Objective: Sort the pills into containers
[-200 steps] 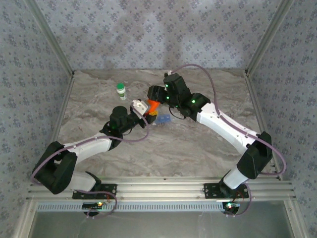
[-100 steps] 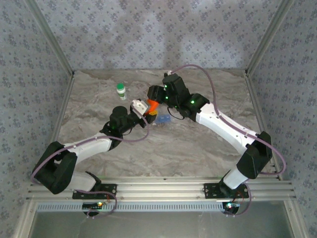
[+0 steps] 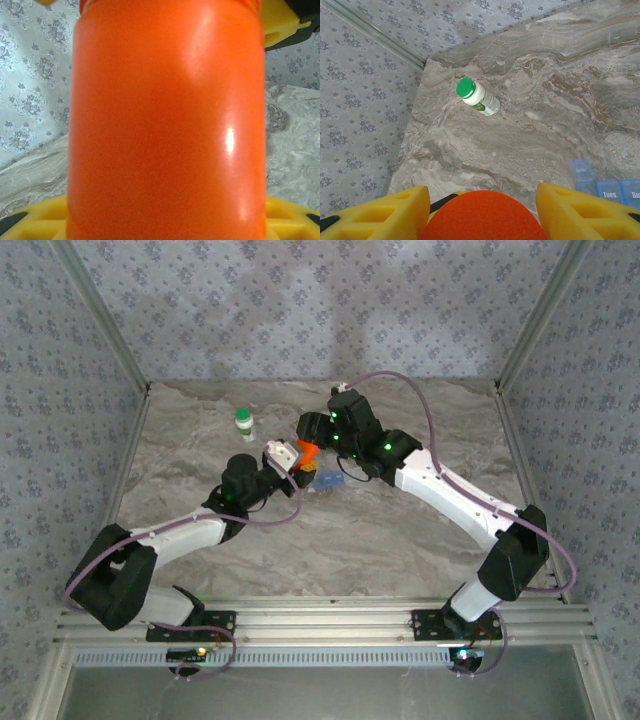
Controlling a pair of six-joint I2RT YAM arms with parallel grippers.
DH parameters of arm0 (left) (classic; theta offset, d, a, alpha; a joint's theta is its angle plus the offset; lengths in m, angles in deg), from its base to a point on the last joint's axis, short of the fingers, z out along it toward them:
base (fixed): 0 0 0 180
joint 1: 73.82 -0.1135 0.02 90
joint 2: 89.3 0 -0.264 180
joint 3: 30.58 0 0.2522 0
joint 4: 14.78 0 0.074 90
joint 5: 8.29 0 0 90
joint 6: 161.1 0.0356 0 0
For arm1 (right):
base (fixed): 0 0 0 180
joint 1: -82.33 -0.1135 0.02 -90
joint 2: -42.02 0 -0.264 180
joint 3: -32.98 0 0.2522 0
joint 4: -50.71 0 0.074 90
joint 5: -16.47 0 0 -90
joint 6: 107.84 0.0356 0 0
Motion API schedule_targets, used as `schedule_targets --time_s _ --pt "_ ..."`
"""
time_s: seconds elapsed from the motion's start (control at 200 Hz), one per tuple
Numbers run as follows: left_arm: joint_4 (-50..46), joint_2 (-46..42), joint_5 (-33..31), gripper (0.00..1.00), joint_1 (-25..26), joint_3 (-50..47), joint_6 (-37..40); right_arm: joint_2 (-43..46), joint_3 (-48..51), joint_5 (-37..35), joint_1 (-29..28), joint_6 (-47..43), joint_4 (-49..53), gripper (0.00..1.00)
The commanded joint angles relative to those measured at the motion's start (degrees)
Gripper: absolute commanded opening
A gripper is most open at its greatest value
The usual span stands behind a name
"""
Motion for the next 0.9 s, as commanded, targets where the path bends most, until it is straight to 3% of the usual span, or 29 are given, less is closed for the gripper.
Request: schedule_targets --time_s 0.0,0.21,0.53,0.735,0.895 --pt "4.31 0.09 -0.43 0.00 0.31 1.06 -1.07 0.56 1.16 -1.57 -0.36 1.30 -0.81 0.59" --pt "4.76 0.36 -0.39 0.00 0.25 1.06 -1.52 0.90 2.39 -1.69 -0.51 2.66 -2.37 0.55" --pt "4.40 0.12 -0.75 0.00 0.22 0.97 -1.46 3.40 6.18 -1.56 -0.37 2.34 -7.39 0.39" --pt "3.45 -1.38 3.11 0.00 -0.89 1.04 -2.46 6.77 13.18 9.85 3.13 -5.42 -20.03 0.34" --pt "3.26 -2.05 9.66 0.00 -3.06 0.79 -4.52 9.81 21.44 21.04 8.84 -10.52 -31.25 0.15"
